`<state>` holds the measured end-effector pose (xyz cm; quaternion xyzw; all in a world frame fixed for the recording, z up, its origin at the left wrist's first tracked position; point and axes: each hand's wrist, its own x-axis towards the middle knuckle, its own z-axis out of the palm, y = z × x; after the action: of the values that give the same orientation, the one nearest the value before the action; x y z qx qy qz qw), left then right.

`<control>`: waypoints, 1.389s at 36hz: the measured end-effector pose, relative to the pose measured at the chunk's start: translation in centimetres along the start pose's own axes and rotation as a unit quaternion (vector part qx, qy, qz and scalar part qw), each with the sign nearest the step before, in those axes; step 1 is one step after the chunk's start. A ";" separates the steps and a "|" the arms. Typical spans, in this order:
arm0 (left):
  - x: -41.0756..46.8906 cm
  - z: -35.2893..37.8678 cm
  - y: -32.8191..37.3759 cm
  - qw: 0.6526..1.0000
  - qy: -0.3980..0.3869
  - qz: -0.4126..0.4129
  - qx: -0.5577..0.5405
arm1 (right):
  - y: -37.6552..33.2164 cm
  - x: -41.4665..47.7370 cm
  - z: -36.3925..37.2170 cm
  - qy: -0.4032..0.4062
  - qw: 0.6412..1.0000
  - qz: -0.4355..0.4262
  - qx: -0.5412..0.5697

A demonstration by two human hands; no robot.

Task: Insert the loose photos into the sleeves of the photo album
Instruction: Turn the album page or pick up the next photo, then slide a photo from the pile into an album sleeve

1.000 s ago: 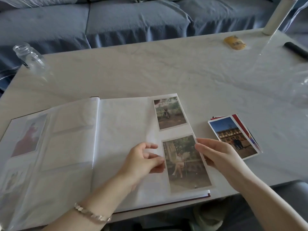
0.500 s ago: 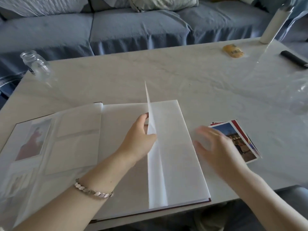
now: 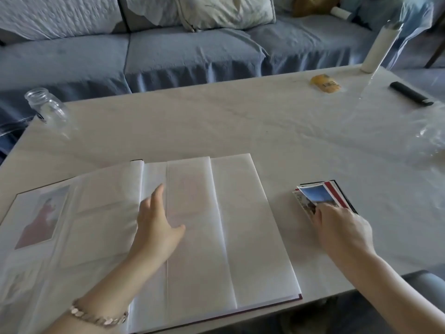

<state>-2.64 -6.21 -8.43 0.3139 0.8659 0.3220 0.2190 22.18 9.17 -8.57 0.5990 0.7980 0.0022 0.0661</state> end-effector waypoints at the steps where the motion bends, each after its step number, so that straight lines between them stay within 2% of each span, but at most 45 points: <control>1: -0.1 0.1 0.1 0.999 0.017 0.039 0.026 | -0.1 -0.1 0.0 0.046 0.999 0.002 0.014; 3: -0.3 0.3 0.7 0.996 0.019 0.087 0.013 | -0.5 -0.3 -0.1 0.132 0.987 -0.001 0.089; 5: -0.4 0.6 1.8 0.994 -0.010 0.097 -0.040 | -1.0 -0.3 -0.1 0.164 0.976 -0.002 0.145; 9: -0.9 1.5 3.9 0.988 -0.049 0.116 -0.091 | -2.2 0.1 0.1 0.144 0.985 -0.024 0.092; 11: -1.0 1.8 4.6 0.985 -0.052 0.120 -0.109 | -2.6 0.2 0.6 0.206 0.971 -0.059 0.102; 14: -0.9 2.0 5.5 0.972 -0.075 0.087 -0.206 | -2.8 -0.6 0.5 0.325 0.916 -0.134 0.193; 16: -1.1 2.2 6.4 0.939 -0.143 0.013 -0.312 | -3.5 -1.2 -0.2 0.370 0.870 -0.216 0.243; 18: -1.3 2.3 6.8 0.903 -0.215 -0.050 -0.369 | -4.5 -1.8 -0.8 0.358 0.841 -0.297 0.277; 20: -1.5 2.3 7.0 0.888 -0.235 -0.067 -0.390 | -5.6 -2.5 -1.1 0.328 0.825 -0.363 0.284; 22: -1.5 2.1 6.9 0.899 -0.192 -0.059 -0.388 | -6.5 -3.0 -1.5 0.289 0.812 -0.417 0.289; 24: -1.1 1.8 6.3 0.939 -0.135 -0.028 -0.315 | -7.1 -3.3 -1.8 0.234 0.810 -0.432 0.319; 27: -0.3 0.8 5.4 0.966 -0.095 0.016 -0.238 | -7.4 -3.1 -2.3 0.149 0.841 -0.343 0.392; 29: 0.2 0.0 5.0 0.971 -0.098 0.039 -0.214 | -7.2 -2.5 -2.7 0.077 0.864 -0.261 0.424; 31: 0.5 -0.6 4.8 0.972 -0.116 0.056 -0.197 | -6.9 -1.7 -2.7 -0.019 0.871 -0.203 0.448; 35: 1.4 -1.1 4.7 0.973 -0.145 0.074 -0.162 | -6.9 -0.5 -3.1 -0.150 0.829 -0.182 0.507; 37: 2.0 -0.7 4.6 0.977 -0.129 0.087 -0.143 | -6.7 -0.4 -3.2 -0.188 0.816 -0.182 0.516; 41: 3.1 0.9 3.7 0.994 -0.033 0.081 -0.067 | -6.4 0.5 -2.7 -0.135 0.818 -0.124 0.546; 43: 3.6 1.8 2.9 0.995 -0.004 0.094 0.031 | -6.3 1.0 -2.5 -0.095 0.795 -0.069 0.595; 47: 4.5 3.9 1.3 0.979 -0.002 0.102 0.179 | -6.6 1.8 -2.4 -0.050 0.753 0.009 0.656; 50: 5.2 4.9 0.2 0.967 0.013 0.089 0.239 | -7.4 2.4 -2.3 -0.042 0.741 0.030 0.669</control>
<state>-3.41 -0.46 -12.69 0.4289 0.8890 0.1281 0.0964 14.20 9.59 -7.14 0.5126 0.5722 -0.5557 -0.3180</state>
